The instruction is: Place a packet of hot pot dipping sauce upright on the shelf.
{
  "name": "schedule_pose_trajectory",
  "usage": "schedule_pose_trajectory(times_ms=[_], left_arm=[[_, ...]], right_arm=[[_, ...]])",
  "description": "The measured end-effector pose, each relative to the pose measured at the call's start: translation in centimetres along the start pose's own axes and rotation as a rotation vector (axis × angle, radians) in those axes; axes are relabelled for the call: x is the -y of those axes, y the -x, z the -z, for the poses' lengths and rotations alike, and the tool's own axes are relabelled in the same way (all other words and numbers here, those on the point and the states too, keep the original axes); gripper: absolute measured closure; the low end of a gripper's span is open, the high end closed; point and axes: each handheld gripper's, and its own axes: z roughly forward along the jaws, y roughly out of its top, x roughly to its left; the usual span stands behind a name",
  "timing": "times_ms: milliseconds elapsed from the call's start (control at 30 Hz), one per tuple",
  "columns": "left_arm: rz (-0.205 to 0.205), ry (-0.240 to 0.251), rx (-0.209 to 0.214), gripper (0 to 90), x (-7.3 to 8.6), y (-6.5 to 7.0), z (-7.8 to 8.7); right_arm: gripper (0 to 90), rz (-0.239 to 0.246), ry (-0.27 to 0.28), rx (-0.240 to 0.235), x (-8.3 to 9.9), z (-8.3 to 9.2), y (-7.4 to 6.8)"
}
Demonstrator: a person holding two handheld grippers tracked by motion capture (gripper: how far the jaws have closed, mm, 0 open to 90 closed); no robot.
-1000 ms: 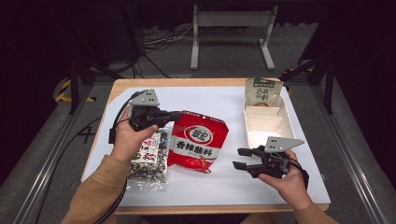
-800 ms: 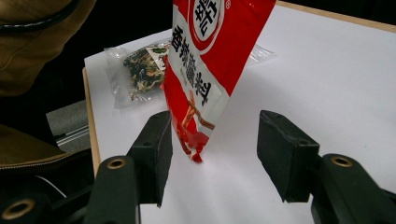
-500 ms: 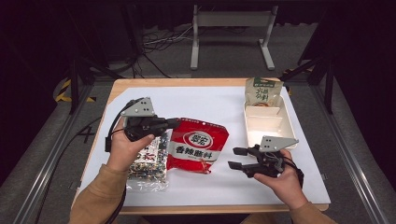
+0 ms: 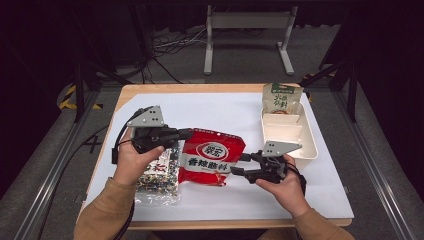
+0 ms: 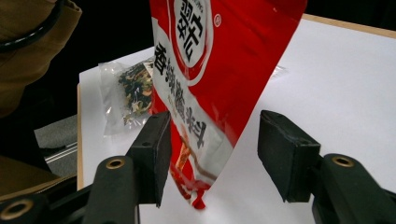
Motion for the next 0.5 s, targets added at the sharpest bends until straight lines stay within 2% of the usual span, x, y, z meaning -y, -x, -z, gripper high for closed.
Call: schedule_pose_trajectory(times_ms=[133,333,500], left_arm=[[0.002,0.002,0.001,90.0,0.0,0.0,0.0],[0.004,0.004,0.004,90.0,0.1,0.0,0.0],[0.004,0.005,0.008,90.0,0.1,0.0,0.1]], right_arm=[[46.3,0.007,0.0,-0.004,-0.2,-0.6,0.2],[57.0,0.028,-0.031,-0.046,-0.5,-1.8,0.3],[57.9,0.022,-0.043,-0.062,-0.6,-2.9,0.5]])
